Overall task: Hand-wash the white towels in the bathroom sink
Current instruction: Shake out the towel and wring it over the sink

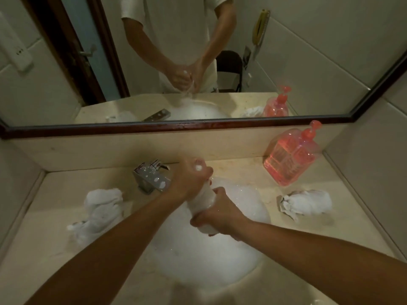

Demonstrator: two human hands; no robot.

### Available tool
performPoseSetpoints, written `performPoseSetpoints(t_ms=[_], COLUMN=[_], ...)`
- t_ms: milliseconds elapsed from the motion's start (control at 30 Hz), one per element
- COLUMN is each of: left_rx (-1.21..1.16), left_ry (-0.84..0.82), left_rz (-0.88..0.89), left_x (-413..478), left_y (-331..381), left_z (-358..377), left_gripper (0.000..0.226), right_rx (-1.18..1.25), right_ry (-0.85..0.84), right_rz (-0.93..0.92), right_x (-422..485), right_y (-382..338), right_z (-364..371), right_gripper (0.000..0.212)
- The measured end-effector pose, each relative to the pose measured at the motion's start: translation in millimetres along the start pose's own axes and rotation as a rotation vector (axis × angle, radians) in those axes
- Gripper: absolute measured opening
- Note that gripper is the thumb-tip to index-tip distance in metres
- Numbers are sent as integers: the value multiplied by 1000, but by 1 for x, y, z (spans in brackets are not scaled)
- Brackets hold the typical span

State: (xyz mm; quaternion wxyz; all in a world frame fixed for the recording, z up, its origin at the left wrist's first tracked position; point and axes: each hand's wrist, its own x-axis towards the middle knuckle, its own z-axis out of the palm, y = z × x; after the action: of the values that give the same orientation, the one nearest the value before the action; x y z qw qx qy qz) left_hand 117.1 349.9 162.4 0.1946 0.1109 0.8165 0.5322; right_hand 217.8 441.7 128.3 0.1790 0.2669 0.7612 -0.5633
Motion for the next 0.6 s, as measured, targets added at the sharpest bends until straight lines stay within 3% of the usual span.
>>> performPoseSetpoints(t_ms=[200,367,467,533,600], left_rx=[155,85,-197,-487,-612], left_ry=[-24,16,49,112,179], left_rz=[2,6,-153,-336,-438], left_x=[12,7,11,15,15], left_y=[-14,-16,-16,-14,-6], left_z=[17,24,25,29,39], left_gripper=[19,26,26,26,29], right_rx=[63,108,-79,-310,-548], right_ry=[112,-34,-24,31,95], right_rz=[2,-8,-119,-245,-334], right_x=[15,8,2,2,9], right_y=[18,25,21,19,21], right_z=[17,-2,-22,-33,-40], right_gripper=[83,72,78,103,117])
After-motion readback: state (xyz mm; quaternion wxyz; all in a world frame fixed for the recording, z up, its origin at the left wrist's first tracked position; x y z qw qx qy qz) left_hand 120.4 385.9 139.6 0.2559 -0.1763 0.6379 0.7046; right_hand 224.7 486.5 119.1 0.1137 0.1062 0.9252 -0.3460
